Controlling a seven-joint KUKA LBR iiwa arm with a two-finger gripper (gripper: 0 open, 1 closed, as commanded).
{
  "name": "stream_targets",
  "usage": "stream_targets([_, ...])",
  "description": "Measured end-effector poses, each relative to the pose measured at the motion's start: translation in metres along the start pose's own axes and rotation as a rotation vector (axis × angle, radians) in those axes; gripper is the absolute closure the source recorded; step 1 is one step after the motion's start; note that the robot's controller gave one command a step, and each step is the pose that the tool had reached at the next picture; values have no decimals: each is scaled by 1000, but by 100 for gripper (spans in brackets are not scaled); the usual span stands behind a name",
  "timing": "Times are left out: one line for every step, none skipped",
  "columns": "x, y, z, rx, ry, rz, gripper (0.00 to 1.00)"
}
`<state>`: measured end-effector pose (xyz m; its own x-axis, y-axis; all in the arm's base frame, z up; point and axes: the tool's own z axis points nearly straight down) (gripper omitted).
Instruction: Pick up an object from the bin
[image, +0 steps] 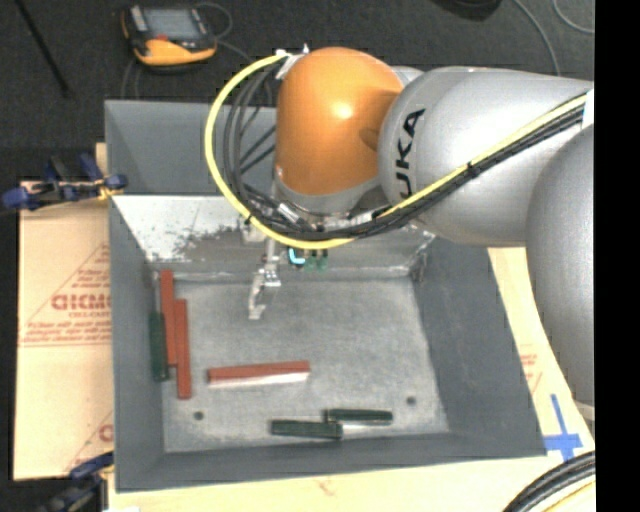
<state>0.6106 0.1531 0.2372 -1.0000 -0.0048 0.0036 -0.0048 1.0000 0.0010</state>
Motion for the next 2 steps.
stream_targets([-2,-1,-4,-1,-8,3,0])
stream_targets([42,-11,54,-2,-10,4,0])
